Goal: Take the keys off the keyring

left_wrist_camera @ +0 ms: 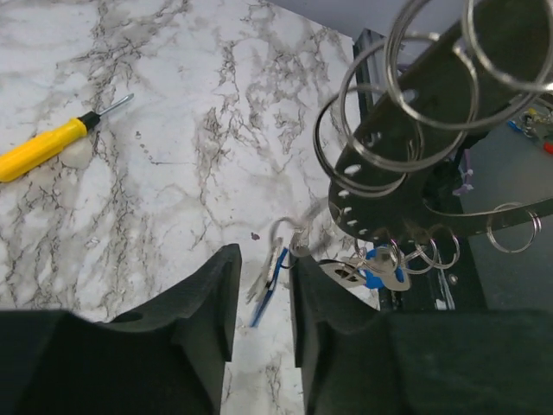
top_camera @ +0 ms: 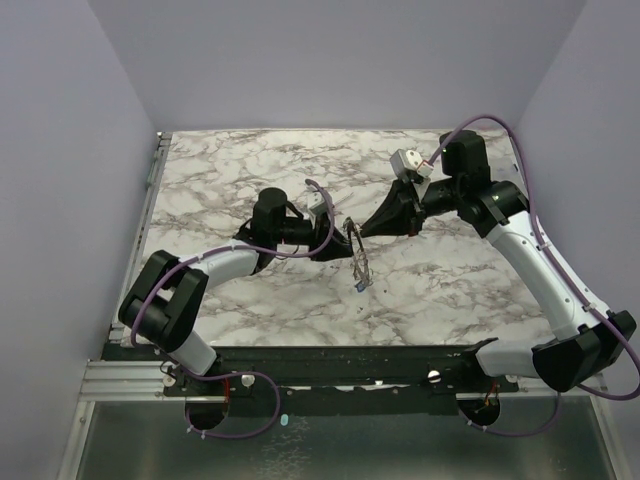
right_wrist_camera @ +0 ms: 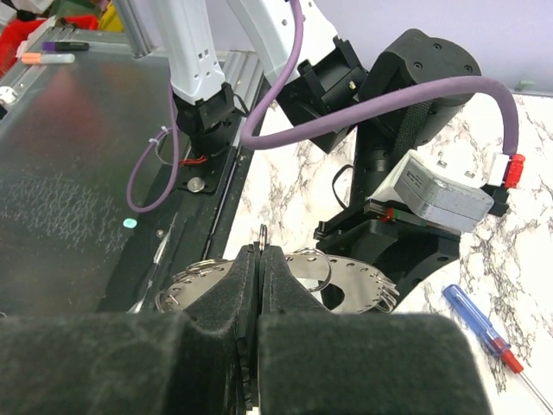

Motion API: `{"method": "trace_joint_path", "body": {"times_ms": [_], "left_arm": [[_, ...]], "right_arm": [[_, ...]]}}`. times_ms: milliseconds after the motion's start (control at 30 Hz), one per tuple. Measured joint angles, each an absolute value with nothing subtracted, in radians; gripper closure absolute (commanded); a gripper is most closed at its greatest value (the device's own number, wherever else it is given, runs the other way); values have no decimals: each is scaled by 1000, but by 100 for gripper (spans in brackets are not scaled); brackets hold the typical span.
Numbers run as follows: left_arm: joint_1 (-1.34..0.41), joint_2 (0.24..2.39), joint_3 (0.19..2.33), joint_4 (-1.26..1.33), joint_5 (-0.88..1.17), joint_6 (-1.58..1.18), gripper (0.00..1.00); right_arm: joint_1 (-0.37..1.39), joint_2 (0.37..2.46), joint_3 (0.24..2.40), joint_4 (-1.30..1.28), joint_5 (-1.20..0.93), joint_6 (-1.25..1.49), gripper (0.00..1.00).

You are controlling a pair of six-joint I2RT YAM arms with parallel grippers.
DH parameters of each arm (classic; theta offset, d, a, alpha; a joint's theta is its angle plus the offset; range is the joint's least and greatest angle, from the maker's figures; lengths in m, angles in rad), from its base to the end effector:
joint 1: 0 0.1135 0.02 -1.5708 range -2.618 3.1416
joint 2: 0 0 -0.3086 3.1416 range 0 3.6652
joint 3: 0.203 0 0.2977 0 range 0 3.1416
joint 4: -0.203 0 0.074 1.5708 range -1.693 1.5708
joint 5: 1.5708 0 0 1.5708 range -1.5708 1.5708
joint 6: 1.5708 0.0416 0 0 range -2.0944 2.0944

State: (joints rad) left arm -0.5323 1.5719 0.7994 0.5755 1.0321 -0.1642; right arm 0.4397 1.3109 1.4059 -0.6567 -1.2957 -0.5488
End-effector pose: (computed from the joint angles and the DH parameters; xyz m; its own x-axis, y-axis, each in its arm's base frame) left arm 0.2960 -0.2158 0.2429 -0.3275 0.0956 -0.9400 0.9448 0.0308 -0.3260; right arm 0.2521 0.1628 0.4537 0.0336 -0.1408 -0.9895 -0.9789 -0.2044 -0.0042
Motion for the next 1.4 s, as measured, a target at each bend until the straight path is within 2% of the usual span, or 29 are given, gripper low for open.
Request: {"method": "trace_joint_path", "body": {"times_ms": [133,167,367,567,700,867,1200,1400], "left_arm": [[-521,1572,780,582,1042,-189,99],[-518,1572,777,583,1045,-196,100],[-479,1539,776,583,1047,-265,100],[-426,1480,795,516,1037,-292,100],[-418,1473,888,320,972,-201,100],[-432,1473,1015,55,857,-45,100],[-527,1460,1190,-381,618,293,100],[-588,1477,1305,-550,528,373,100]], "right_arm": [[439,1311,1410,-655,-1283,-540,100],[438,1309,1411,-653,-1273,-537,100],[402,1286,1401,-630,-1242,-505,99],[350,1224,1284,-579,-1182,-459,98],[324,1205,1167,-520,-1140,-401,81],[312,1204,1050,-447,-1114,-337,76],[275,1204,970,-354,-1087,-295,44],[274,1204,963,-284,-1088,-269,40]]}}
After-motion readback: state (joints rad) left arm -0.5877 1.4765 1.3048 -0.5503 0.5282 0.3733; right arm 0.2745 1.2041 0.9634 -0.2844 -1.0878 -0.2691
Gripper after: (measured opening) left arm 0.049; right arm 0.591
